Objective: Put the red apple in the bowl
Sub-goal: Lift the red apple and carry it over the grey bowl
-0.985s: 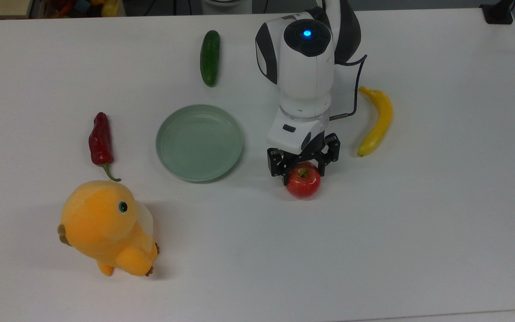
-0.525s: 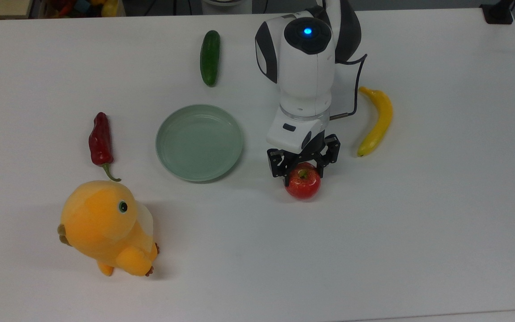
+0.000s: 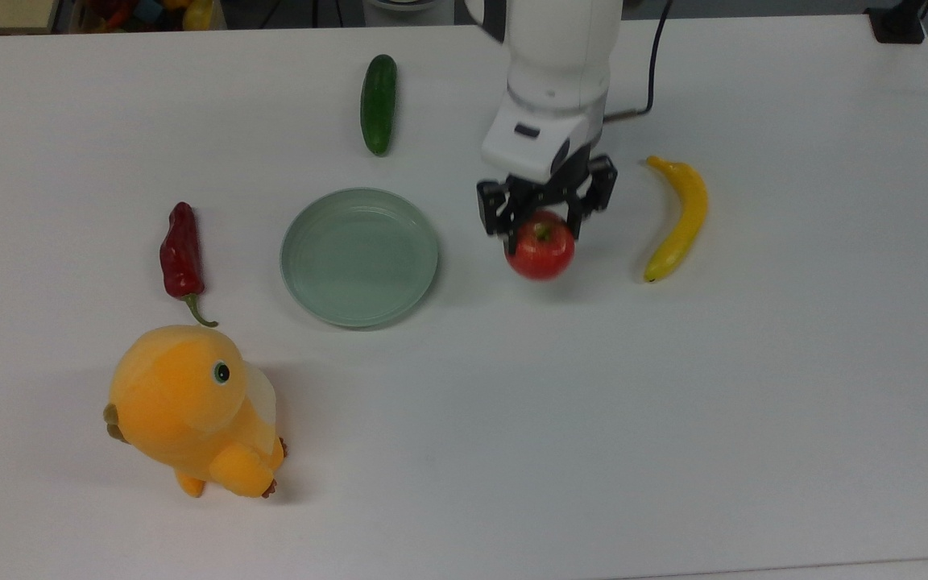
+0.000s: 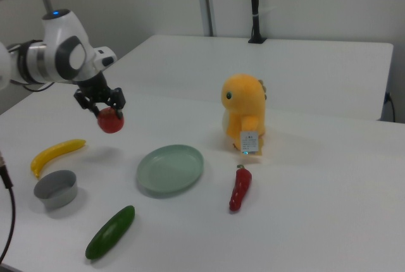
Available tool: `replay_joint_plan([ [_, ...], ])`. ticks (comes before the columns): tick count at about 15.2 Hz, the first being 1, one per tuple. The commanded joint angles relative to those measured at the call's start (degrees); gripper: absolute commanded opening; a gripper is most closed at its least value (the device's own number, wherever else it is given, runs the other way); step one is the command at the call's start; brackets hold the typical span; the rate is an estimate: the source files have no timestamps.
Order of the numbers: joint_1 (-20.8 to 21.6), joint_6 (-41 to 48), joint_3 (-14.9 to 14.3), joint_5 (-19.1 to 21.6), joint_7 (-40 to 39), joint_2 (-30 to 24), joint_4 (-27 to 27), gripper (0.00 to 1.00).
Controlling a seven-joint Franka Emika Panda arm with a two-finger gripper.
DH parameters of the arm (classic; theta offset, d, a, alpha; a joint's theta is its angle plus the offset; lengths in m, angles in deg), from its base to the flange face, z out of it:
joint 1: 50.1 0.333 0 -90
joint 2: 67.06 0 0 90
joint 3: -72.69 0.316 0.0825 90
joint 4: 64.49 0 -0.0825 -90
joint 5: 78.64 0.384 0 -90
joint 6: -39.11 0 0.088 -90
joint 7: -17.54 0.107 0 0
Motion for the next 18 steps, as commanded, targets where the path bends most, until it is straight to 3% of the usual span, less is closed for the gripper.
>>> replay_joint_plan([
  [1,1.8,3.3,-0.1,0.1,-1.9,-12.1,-13.3,0.39],
  [7,5.6,13.7,-0.1,2.2,-7.7,-19.8,-19.7,0.39],
  [16,7.9,19.7,4.6,2.2,-8.1,-19.9,-22.4,0.41],
  [18,7.8,19.5,4.6,2.2,-8.2,-19.3,-22.5,0.57],
])
